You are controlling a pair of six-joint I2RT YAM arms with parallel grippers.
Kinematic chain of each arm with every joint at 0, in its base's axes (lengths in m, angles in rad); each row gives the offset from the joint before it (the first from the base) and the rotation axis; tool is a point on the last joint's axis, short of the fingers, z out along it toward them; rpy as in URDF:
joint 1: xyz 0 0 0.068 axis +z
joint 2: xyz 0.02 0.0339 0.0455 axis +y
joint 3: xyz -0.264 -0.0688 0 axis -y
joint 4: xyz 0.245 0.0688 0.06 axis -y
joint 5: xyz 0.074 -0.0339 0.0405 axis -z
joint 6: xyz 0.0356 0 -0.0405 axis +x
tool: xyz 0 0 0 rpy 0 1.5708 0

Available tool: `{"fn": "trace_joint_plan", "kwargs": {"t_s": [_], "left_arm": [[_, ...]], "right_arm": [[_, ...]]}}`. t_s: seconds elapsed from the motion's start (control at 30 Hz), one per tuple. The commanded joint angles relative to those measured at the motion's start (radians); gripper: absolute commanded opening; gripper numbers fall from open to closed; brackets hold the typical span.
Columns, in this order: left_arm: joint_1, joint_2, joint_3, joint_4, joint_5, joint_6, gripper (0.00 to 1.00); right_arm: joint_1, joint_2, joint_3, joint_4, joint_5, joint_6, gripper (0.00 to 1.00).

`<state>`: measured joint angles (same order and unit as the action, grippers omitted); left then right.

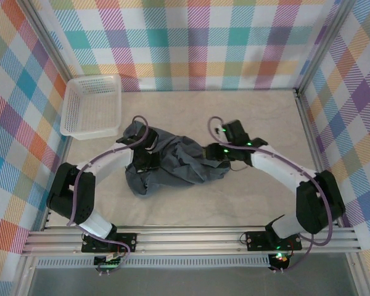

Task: Fold the inside-out t-shirt

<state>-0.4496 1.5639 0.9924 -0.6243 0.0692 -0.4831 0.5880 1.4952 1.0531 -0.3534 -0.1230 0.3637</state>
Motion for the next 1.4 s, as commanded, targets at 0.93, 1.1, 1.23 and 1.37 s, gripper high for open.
{"fn": "trace_joint_plan", "kwargs": {"t_s": [0.93, 1.1, 1.23, 1.37], "left_arm": [[-0.044, -0.423, 0.020, 0.040, 0.154, 0.263, 0.66], [-0.117, -0.282, 0.100, 0.056, 0.344, 0.358, 0.74], [-0.230, -0.170, 0.150, 0.080, 0.236, 0.417, 0.83], [-0.237, -0.123, 0.127, 0.202, 0.152, 0.384, 0.89]], "right_arm": [[-0.117, -0.106, -0.040, 0.194, -0.953, -0.222, 0.00], [-0.117, -0.210, -0.116, 0.258, -0.857, -0.149, 0.00], [-0.123, -0.253, -0.107, 0.272, -0.786, -0.113, 0.00], [-0.129, -0.263, -0.078, 0.277, -0.807, -0.088, 0.00]]}}
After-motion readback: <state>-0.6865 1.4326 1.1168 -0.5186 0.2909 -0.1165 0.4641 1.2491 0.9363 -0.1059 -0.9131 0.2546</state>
